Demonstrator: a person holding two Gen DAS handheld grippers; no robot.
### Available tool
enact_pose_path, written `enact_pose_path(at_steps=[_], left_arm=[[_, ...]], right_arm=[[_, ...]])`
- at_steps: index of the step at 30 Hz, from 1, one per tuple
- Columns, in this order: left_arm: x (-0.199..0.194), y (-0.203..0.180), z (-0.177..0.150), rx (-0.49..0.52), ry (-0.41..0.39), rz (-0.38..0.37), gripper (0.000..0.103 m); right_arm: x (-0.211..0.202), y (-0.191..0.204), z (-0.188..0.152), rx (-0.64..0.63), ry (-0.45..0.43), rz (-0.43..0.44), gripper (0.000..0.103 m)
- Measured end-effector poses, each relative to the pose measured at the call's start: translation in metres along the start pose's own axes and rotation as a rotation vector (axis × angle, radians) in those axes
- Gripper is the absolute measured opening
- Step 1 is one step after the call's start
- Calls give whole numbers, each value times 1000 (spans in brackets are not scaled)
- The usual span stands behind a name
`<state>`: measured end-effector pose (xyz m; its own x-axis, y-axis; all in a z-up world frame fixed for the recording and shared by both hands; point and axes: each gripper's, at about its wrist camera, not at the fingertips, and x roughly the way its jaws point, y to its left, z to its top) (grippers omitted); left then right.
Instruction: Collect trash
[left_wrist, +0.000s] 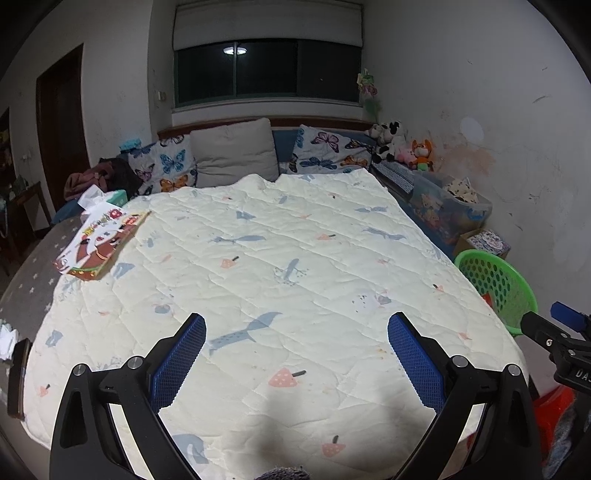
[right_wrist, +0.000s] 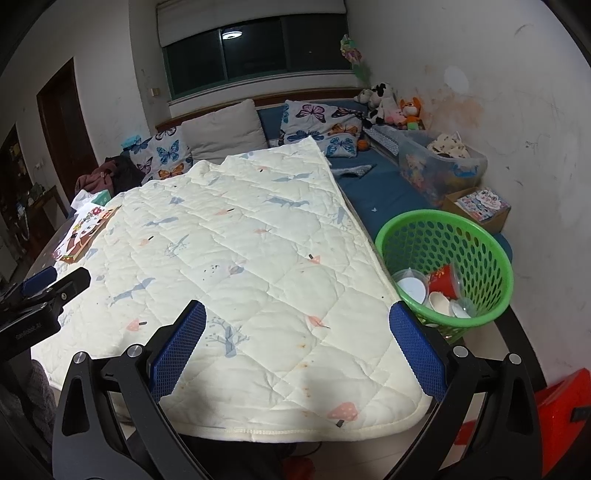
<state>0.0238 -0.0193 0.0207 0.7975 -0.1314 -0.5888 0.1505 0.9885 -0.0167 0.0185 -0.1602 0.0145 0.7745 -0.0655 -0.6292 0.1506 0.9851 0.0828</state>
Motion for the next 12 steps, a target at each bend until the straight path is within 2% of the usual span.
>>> enact_pose_path(at_steps=[12], left_arm=[[5, 4, 0, -17, 23, 13, 96]], right_arm=[[3, 2, 2, -4, 5, 5, 99]])
